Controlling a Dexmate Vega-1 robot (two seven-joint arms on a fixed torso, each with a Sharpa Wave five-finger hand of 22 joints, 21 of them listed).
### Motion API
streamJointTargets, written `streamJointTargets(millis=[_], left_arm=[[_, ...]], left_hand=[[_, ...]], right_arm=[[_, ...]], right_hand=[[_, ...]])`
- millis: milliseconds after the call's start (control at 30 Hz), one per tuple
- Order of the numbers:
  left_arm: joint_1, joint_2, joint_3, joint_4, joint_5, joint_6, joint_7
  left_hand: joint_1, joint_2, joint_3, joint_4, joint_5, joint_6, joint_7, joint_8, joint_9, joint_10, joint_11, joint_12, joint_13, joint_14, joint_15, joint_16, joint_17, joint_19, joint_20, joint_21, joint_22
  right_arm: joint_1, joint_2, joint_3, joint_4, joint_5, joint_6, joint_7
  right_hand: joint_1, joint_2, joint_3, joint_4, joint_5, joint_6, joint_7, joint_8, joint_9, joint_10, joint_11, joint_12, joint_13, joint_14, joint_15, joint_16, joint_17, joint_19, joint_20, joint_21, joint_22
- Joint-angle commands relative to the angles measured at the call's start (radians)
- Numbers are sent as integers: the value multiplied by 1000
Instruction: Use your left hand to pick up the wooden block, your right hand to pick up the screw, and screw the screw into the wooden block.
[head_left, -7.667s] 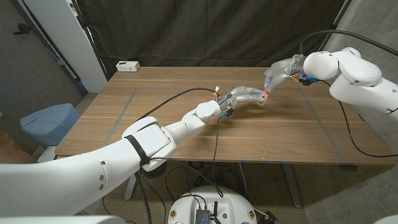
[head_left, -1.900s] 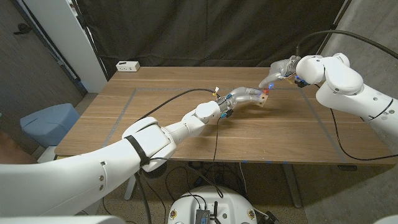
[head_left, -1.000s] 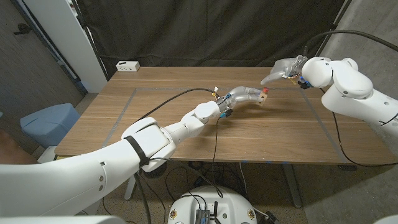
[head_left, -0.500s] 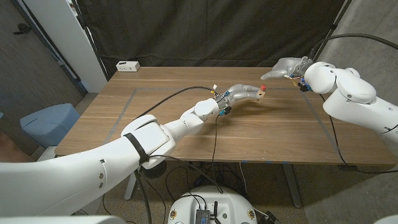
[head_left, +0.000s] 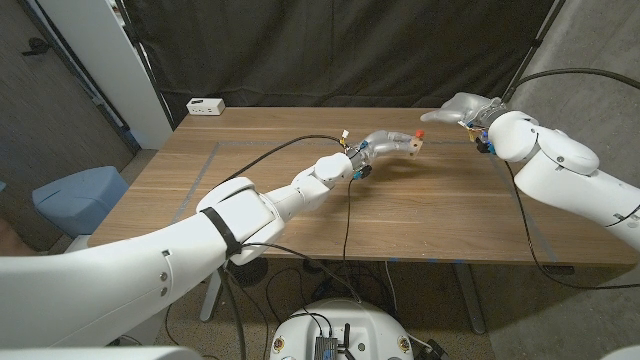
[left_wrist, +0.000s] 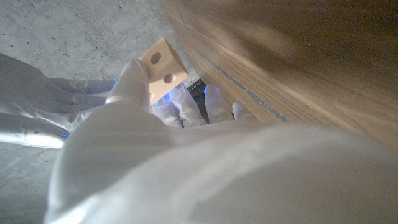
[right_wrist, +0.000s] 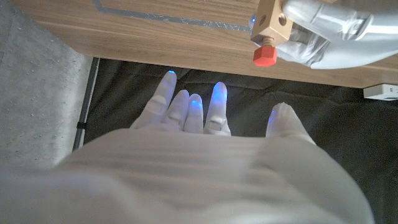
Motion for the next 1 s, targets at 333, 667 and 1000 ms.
streamJointTargets(millis=[333,667,1000], left_arm=[[-14,-13,13,5,-31,49,63],[3,-10,3,3,-33,-11,70],[18,-6,-10,2,-32,-58,64]], left_hand=[[-13,38,38,34,6,65,24,17,3,11,3,9,6,8,-92,7,8,18,-3,9,3],[-11,37,36,33,6,64,25,16,3,12,2,9,5,8,-93,8,9,20,-4,10,4],[-11,37,35,33,5,65,23,17,3,12,2,9,5,9,-93,9,10,21,-4,10,4]], right_arm=[[-84,135,64,71,216,46,-346],[-140,221,106,111,300,144,-488],[-188,291,140,129,372,216,-591]], right_hand=[[-19,5,-3,8,4,-2,16,-12,-1,23,4,12,2,20,12,10,7,9,1,-1,4],[-26,8,-7,9,3,0,21,-17,-3,34,15,15,2,32,18,14,8,15,7,-1,4],[-31,13,-10,8,2,-6,23,-26,-5,39,26,15,1,35,36,14,8,18,18,-1,4]])
